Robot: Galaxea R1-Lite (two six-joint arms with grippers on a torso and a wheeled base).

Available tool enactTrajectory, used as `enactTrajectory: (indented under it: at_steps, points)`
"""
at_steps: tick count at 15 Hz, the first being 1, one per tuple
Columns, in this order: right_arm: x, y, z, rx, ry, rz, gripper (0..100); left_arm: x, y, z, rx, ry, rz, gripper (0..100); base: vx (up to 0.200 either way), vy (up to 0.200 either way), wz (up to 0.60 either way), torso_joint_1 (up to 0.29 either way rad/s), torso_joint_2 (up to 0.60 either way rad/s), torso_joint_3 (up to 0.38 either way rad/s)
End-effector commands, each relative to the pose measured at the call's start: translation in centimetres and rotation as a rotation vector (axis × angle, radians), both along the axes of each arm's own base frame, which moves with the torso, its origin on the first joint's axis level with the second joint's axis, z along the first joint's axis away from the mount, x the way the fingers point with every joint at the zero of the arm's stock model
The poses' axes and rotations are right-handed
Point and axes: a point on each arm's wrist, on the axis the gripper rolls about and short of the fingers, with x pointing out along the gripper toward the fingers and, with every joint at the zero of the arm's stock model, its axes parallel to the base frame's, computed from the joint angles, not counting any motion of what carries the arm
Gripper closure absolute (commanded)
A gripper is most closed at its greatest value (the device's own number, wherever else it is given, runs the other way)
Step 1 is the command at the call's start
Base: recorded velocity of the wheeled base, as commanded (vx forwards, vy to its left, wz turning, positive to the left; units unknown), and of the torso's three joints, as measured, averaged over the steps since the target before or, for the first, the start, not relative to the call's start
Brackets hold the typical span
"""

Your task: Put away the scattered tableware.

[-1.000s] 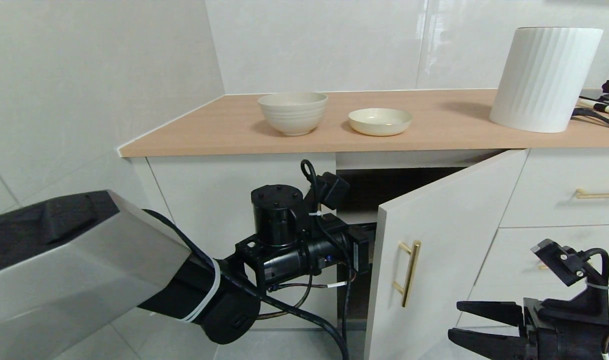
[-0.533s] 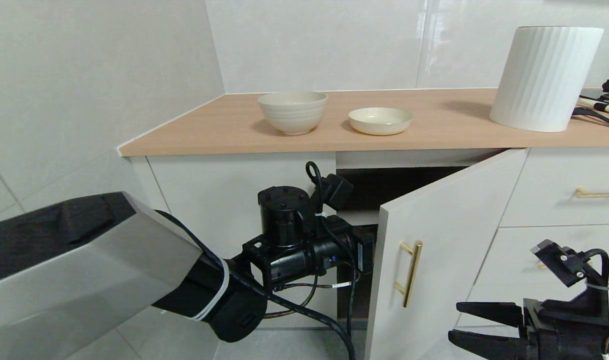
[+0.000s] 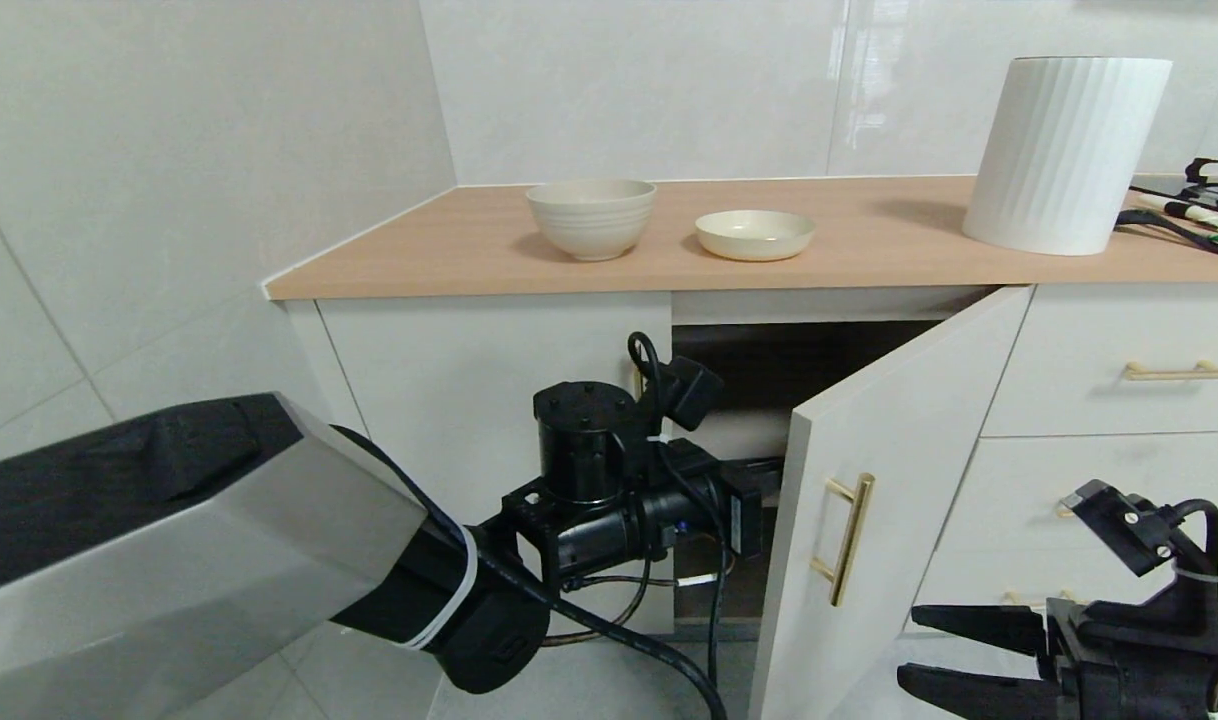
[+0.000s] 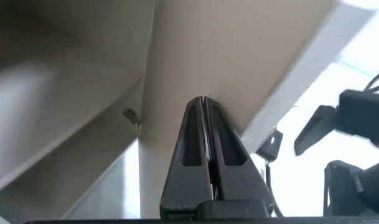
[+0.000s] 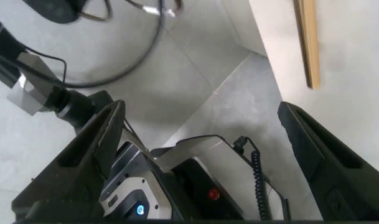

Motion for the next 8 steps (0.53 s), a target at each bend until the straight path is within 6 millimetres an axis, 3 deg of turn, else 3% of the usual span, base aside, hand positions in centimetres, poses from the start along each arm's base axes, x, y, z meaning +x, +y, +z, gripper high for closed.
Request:
enactTrajectory:
  at_steps: [1, 8]
  points:
    - [-0.6, 0.0, 0.4, 0.018, -0.022, 0.036, 0, 0.0, -0.2, -0.8, 0.012, 0.016, -0.004, 100, 0.0, 0.0, 0.0, 0.0, 0.0, 0.0]
    - [-4.5, -0.8, 2.9, 0.119, -0.169, 0.229, 0, -2.9, -3.1, -0.7, 0.015, 0.011, -0.036, 100, 0.0, 0.0, 0.0, 0.0, 0.0, 0.0]
